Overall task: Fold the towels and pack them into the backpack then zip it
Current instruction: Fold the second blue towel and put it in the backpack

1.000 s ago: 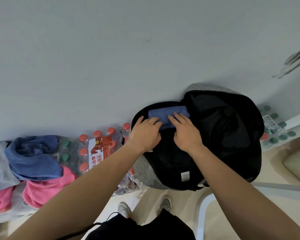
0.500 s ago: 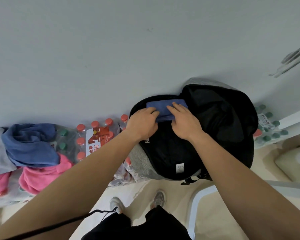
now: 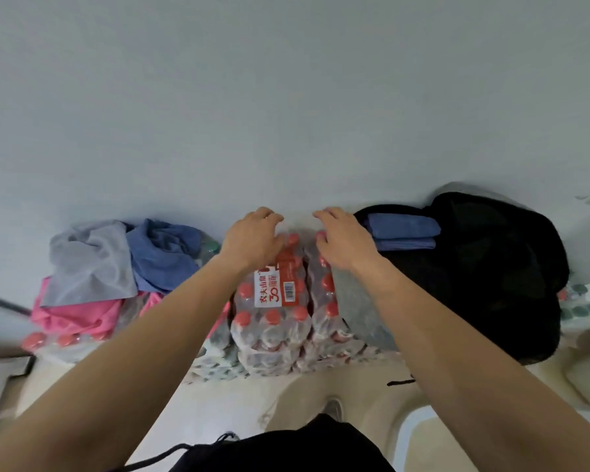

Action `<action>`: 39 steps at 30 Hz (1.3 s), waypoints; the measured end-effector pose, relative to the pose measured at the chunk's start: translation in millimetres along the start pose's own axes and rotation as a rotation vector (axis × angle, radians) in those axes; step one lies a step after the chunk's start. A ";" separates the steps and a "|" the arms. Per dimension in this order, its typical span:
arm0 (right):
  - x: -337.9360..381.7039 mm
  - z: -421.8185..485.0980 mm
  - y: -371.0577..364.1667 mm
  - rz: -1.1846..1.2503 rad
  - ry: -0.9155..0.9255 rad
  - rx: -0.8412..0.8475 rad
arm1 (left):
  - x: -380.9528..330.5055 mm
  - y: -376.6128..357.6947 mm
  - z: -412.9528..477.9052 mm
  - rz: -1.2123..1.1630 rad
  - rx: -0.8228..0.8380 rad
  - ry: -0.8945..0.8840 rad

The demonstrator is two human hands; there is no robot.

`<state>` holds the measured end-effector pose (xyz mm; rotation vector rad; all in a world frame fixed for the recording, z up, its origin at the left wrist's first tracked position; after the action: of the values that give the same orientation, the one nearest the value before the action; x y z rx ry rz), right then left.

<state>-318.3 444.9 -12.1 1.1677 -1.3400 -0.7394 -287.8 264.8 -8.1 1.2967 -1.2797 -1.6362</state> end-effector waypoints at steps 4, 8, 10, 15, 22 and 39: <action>78.2 -7.1 -37.3 -0.035 0.048 0.051 | 71.4 12.2 -60.7 -0.006 0.003 0.089; 145.4 -12.2 -78.8 -0.069 0.097 0.133 | 128.6 17.3 -118.3 -0.007 -0.021 0.124; 171.6 -14.3 -99.2 -0.075 0.133 0.164 | 149.3 19.0 -141.7 -0.014 -0.037 0.149; 213.6 -17.8 -134.2 -0.090 0.204 0.248 | 180.0 18.5 -172.7 -0.017 -0.043 0.241; 229.3 -22.6 -169.2 -0.108 0.280 0.320 | 192.1 -5.0 -180.8 0.013 -0.038 0.278; 224.7 20.7 -83.9 0.270 0.283 0.149 | 188.4 13.3 -154.5 -0.134 -0.306 0.195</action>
<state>-287.4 206.2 -16.9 1.1305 -1.2947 -0.2726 -191.8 45.1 -53.6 1.3331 -0.8062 -1.6732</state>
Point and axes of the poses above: each hand's wrist, its own z-axis towards the middle knuckle, its own y-axis out of the back of the hand, x = y × z, the point moved 4 cm from there along z, towards the middle knuckle, and after that the axes turned 13 degrees about -y, right-handed, at the moved point
